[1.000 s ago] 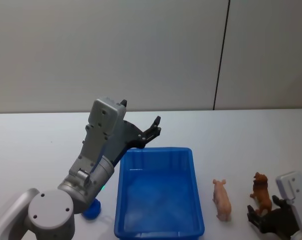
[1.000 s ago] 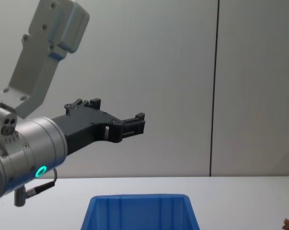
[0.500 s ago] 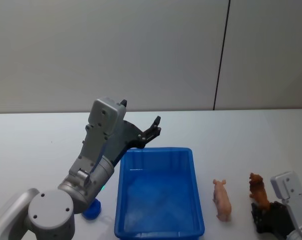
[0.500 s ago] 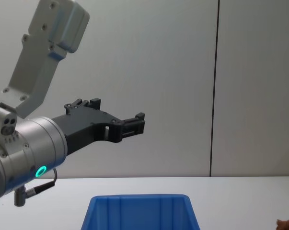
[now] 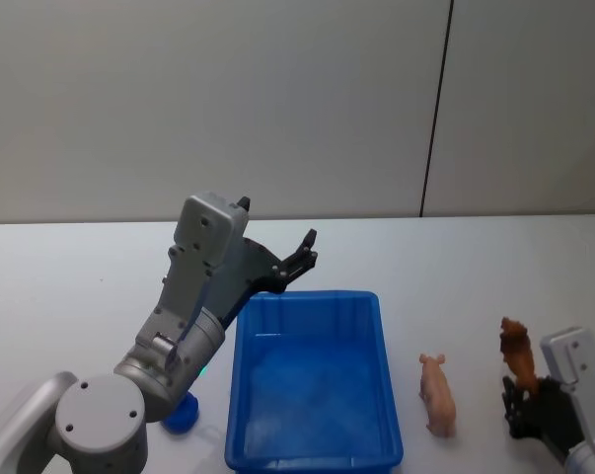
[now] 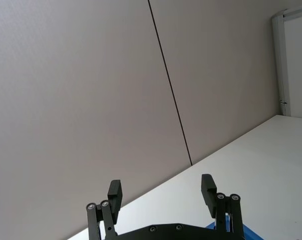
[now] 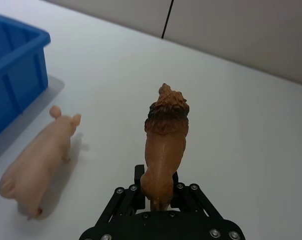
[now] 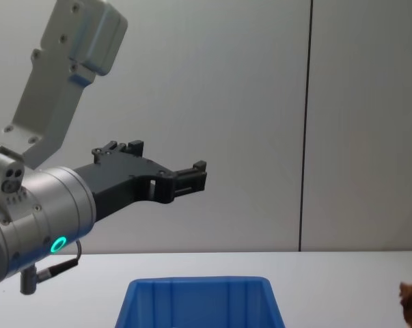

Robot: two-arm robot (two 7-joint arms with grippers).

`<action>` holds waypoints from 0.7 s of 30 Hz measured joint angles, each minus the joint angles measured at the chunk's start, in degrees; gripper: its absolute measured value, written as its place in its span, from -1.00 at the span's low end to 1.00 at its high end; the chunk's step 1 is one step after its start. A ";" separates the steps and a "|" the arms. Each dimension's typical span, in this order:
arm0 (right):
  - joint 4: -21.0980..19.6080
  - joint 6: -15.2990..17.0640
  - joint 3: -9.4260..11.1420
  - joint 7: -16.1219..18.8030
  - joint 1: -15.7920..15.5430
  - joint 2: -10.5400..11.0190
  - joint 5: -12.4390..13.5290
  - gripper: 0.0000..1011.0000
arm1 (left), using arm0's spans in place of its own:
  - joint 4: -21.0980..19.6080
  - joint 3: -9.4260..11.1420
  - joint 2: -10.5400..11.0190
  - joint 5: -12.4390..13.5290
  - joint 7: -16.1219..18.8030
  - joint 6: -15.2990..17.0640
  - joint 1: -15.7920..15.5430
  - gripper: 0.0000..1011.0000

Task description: Pick up the two dolls from the table and place them into the box.

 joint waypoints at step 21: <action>-4.22 -10.08 0.50 4.83 1.91 -0.45 -0.13 -0.52 | 0.00 0.00 0.00 0.00 0.00 0.00 0.00 0.98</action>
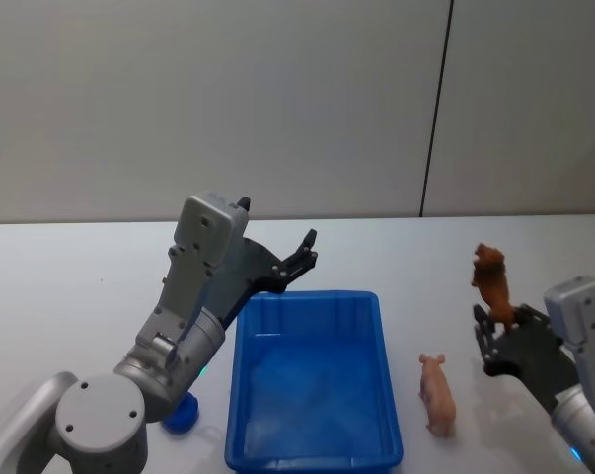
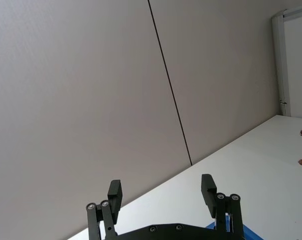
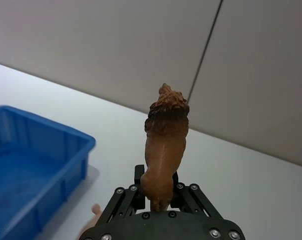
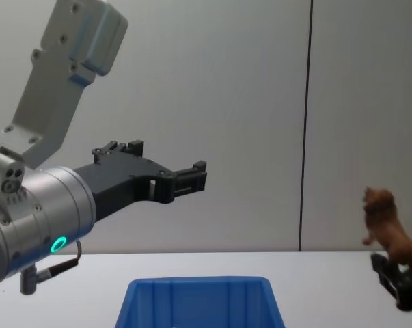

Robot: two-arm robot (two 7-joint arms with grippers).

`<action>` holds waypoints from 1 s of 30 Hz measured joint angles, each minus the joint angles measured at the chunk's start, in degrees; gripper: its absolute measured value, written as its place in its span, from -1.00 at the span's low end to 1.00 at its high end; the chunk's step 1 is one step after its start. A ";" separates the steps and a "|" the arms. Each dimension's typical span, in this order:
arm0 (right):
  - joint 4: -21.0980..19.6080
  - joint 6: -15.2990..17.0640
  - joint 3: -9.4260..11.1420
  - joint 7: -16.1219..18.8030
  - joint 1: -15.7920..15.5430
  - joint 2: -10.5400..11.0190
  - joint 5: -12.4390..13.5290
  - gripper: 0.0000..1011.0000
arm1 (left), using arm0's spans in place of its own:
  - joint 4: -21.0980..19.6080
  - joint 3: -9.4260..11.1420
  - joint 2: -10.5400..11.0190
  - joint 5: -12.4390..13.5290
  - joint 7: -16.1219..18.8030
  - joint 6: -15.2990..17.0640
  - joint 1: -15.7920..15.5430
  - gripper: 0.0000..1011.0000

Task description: Pick up the two dolls from the table and place them into the box.

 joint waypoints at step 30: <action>3.59 12.42 -4.52 16.81 11.44 -8.92 3.62 -0.52 | 0.00 0.00 0.00 0.00 0.00 0.00 0.00 0.98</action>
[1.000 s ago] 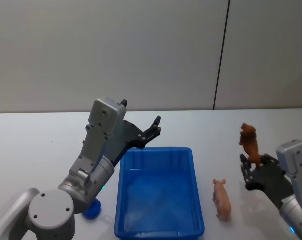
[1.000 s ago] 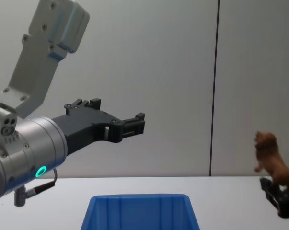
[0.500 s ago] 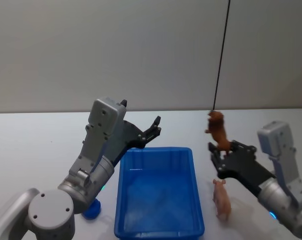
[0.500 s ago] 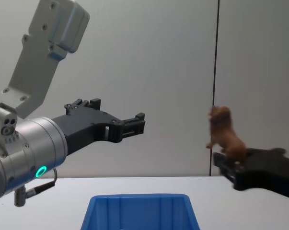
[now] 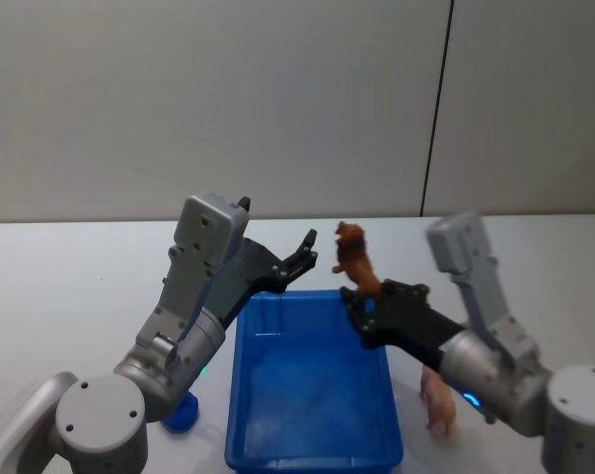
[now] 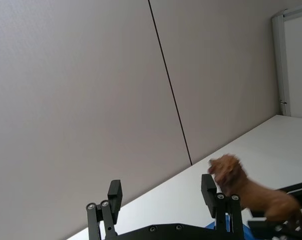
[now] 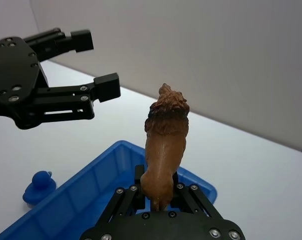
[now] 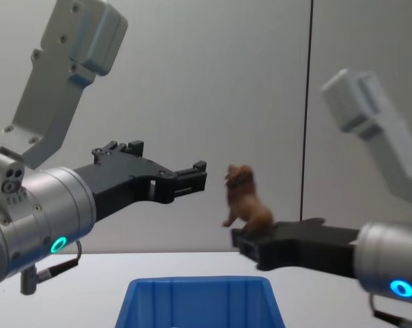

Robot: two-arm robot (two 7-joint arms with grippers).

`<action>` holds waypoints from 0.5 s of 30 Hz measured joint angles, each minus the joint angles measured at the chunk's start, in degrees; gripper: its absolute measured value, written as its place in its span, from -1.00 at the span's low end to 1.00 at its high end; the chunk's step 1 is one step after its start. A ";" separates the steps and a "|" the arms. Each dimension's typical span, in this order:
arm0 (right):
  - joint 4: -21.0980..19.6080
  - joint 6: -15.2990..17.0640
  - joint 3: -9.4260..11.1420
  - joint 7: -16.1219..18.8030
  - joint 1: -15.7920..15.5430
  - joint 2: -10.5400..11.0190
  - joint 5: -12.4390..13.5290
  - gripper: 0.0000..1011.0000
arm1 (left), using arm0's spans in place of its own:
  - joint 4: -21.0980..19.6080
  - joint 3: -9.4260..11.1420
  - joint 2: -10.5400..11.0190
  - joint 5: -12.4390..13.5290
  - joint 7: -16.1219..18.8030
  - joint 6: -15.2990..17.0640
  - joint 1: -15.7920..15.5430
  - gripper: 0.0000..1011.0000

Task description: Pick up the two dolls from the table and place them into the box.

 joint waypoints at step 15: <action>7.27 8.88 -2.67 -0.87 6.20 -5.39 -3.09 0.08 | 0.00 0.00 0.00 0.00 0.00 0.00 0.00 0.98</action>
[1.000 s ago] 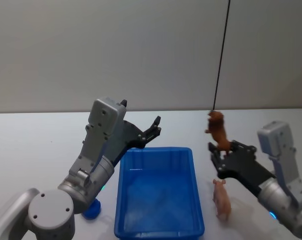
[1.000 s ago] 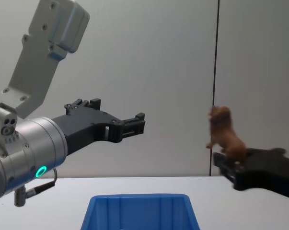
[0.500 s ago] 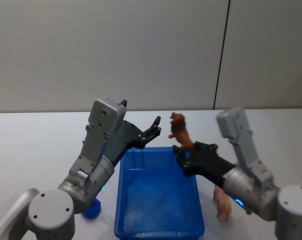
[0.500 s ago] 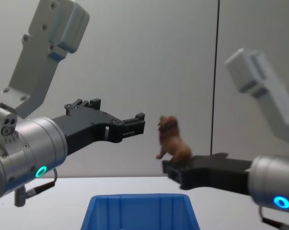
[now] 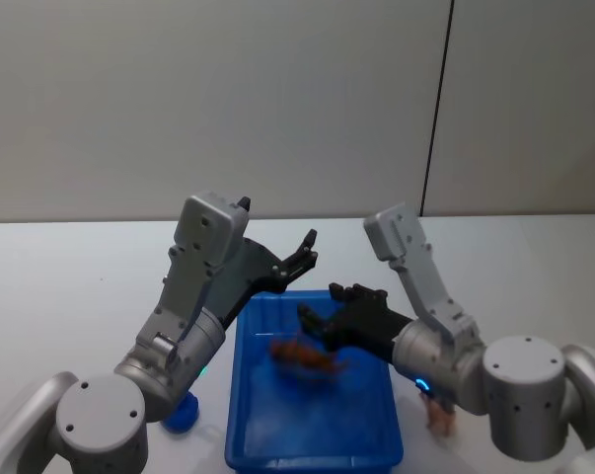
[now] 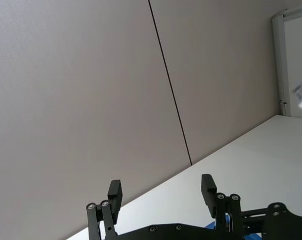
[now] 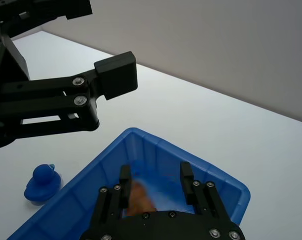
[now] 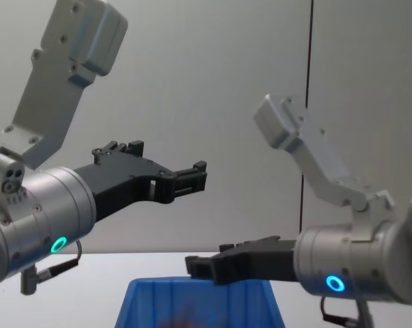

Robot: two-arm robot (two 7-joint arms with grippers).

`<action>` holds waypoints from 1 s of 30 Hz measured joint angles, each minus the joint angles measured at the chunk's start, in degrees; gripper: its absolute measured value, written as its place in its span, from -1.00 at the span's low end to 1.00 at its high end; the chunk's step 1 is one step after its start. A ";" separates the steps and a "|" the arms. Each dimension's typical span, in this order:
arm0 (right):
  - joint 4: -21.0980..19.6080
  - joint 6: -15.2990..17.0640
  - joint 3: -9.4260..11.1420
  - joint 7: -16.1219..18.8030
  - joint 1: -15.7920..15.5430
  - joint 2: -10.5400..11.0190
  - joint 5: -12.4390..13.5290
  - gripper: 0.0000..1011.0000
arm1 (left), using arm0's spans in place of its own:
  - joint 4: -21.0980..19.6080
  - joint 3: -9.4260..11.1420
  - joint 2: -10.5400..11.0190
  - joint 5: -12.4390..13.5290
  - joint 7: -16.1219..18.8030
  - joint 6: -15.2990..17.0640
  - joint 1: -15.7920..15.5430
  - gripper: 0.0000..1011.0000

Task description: Pick up the two dolls from the table and place them into the box.

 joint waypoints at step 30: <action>-14.35 1.61 5.60 1.80 -7.18 8.64 8.28 0.98 | 0.00 0.00 0.00 0.00 0.00 0.00 0.00 0.98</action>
